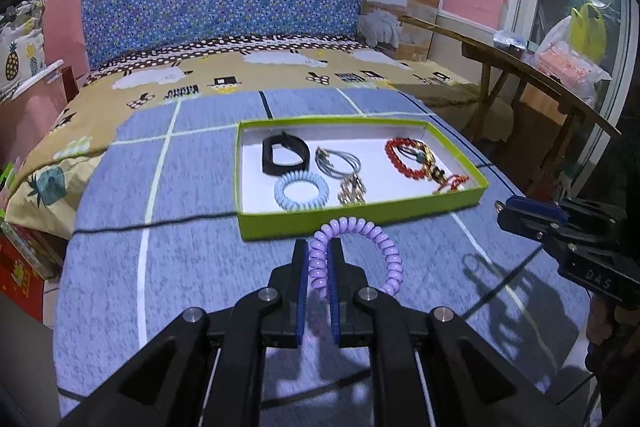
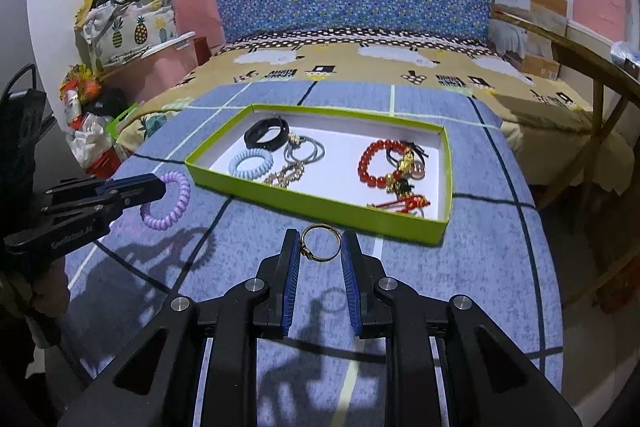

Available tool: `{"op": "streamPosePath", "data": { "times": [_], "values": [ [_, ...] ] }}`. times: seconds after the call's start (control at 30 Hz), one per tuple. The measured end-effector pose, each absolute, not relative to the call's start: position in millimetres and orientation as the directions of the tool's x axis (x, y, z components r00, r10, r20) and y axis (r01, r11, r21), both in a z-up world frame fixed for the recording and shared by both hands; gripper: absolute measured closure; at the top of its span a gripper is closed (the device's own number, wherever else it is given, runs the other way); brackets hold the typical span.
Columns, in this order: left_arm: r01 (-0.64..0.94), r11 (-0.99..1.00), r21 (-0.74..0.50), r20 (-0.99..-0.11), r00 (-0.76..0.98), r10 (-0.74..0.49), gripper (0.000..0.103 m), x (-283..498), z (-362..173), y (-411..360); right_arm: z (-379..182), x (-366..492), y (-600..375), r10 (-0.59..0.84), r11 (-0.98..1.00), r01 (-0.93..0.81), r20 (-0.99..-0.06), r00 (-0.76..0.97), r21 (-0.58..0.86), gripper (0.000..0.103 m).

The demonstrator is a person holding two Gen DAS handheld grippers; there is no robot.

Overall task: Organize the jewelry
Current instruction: 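Carry the purple coil bracelet and gold ring with both tools into the box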

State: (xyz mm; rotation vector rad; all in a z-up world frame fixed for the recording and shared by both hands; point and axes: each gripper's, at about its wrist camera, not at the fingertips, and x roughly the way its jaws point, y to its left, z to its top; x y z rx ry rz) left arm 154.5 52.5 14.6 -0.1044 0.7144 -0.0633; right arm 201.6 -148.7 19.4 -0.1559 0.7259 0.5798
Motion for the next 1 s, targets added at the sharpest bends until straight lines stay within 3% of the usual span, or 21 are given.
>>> {"op": "streamPosePath", "data": {
  "times": [0.5,1.0],
  "values": [
    [-0.020,0.998,-0.061,-0.648,0.761,-0.024,0.094,205,19,71,26,242,-136,0.450,0.830,-0.555,-0.659,0.602,0.060,0.081],
    [-0.035,0.999,-0.023,-0.707,0.707,0.009,0.094,247,-5,72,-4,291,-114,0.442,0.822,-0.562,-0.723,0.531,0.090,0.081]
  ]
}}
